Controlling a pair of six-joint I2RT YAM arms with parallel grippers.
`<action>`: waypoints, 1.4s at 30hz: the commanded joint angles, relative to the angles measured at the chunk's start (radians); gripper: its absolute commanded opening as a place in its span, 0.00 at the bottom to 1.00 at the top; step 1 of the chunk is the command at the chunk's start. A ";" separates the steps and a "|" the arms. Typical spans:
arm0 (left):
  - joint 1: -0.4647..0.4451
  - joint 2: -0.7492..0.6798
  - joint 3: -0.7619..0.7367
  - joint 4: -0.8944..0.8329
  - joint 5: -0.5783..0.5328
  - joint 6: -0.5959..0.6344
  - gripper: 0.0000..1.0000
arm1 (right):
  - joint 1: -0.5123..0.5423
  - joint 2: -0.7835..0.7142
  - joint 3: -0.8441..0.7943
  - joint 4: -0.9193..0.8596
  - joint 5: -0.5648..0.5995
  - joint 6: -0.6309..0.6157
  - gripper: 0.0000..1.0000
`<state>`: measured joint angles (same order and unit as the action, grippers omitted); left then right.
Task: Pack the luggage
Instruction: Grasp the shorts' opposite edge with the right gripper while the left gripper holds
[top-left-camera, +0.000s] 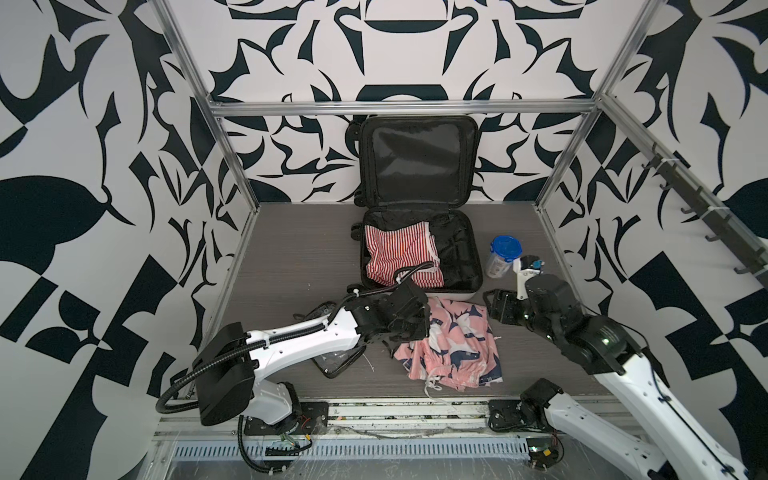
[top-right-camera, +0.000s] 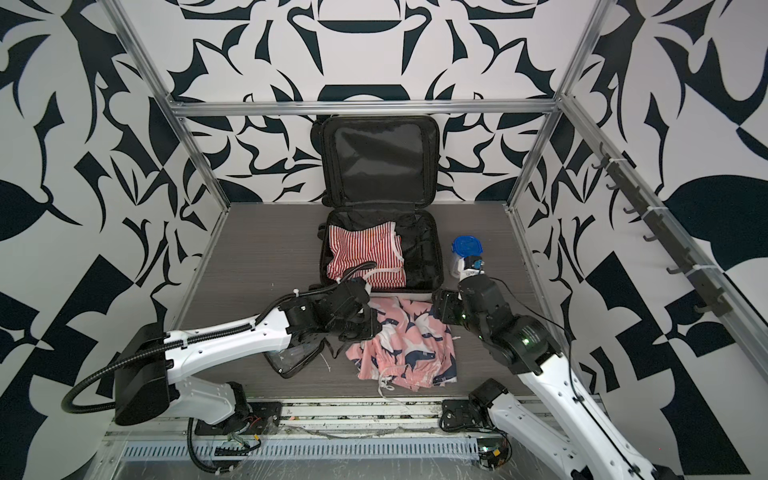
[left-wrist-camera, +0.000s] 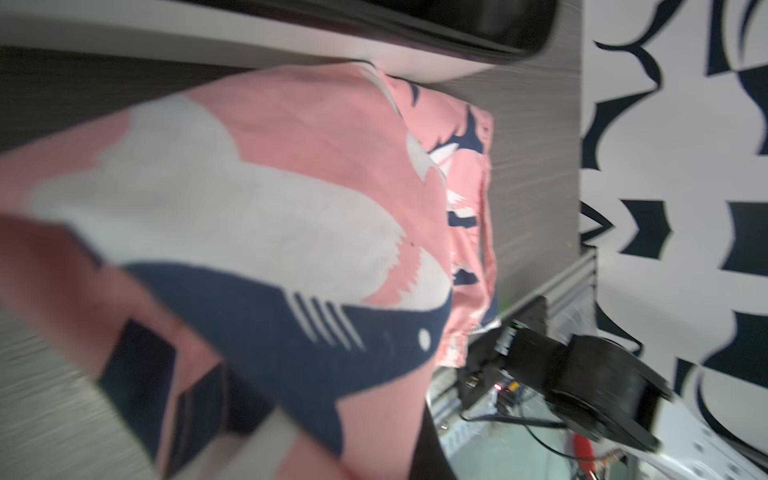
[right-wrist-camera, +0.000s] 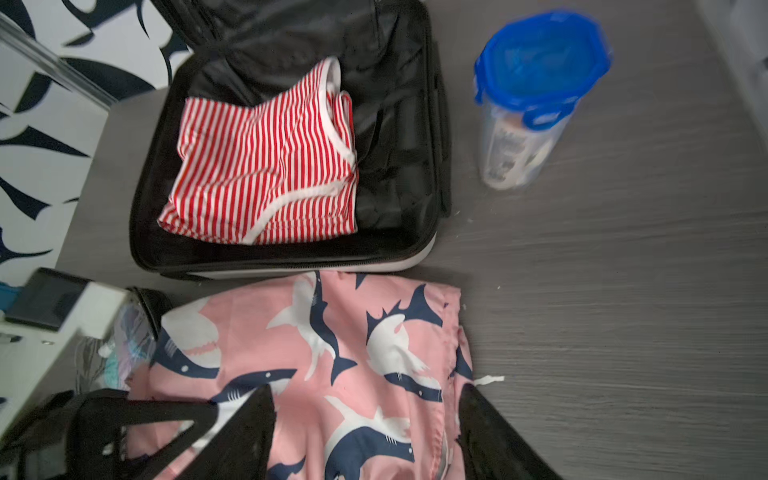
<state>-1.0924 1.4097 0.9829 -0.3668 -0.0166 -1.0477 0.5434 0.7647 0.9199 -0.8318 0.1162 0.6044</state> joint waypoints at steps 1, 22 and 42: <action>0.032 -0.049 -0.109 -0.051 -0.078 -0.024 0.00 | 0.001 0.025 -0.072 0.084 -0.101 0.055 0.72; 0.214 0.031 -0.299 0.115 0.027 0.037 0.00 | 0.001 0.268 -0.443 0.432 -0.240 0.160 0.73; 0.213 0.035 -0.303 0.114 0.043 0.038 0.00 | 0.042 0.284 -0.640 0.768 -0.335 0.374 0.39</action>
<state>-0.8818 1.4338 0.6781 -0.2569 0.0147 -1.0164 0.5686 1.0534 0.3103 -0.0948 -0.1940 0.9218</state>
